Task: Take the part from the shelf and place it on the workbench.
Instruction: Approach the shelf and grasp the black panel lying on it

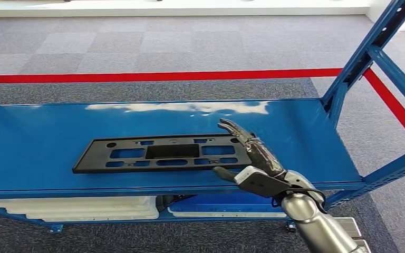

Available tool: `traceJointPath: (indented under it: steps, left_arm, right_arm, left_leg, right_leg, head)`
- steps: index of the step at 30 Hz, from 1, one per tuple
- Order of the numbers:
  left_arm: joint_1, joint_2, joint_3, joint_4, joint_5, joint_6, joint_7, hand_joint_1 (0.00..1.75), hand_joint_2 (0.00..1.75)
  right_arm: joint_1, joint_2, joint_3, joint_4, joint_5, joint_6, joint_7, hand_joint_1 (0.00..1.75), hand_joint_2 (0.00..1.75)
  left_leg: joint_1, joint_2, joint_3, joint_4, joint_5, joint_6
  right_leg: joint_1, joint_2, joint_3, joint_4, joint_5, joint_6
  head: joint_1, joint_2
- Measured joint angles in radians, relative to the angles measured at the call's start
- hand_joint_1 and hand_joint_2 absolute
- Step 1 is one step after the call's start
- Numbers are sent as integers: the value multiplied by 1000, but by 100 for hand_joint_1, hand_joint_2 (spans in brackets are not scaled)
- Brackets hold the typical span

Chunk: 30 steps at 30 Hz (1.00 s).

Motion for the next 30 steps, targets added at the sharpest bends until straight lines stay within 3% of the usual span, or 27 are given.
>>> traceJointPath:
  steps: [10,20,30]
  left_arm:
    - [-1,1,-12,0,-22,5,0,0,0]
    - [-2,7,-37,0,-51,5,0,0,0]
    - [-2,8,-50,0,-53,7,0,0,0]
  right_arm:
    - [-97,19,211,128,296,-116,98,0,175]
    - [-190,45,347,288,397,-144,126,0,175]
    - [-230,47,423,340,506,-166,201,0,175]
  left_leg:
    - [2,0,1,-1,0,0]
    - [2,0,1,-1,0,0]
    - [2,0,1,-1,0,0]
  right_leg:
    - [2,0,0,0,0,0]
    - [1,0,0,0,0,0]
    - [1,0,0,0,0,0]
  head:
    - [0,0]
    - [0,0]
    - [0,0]
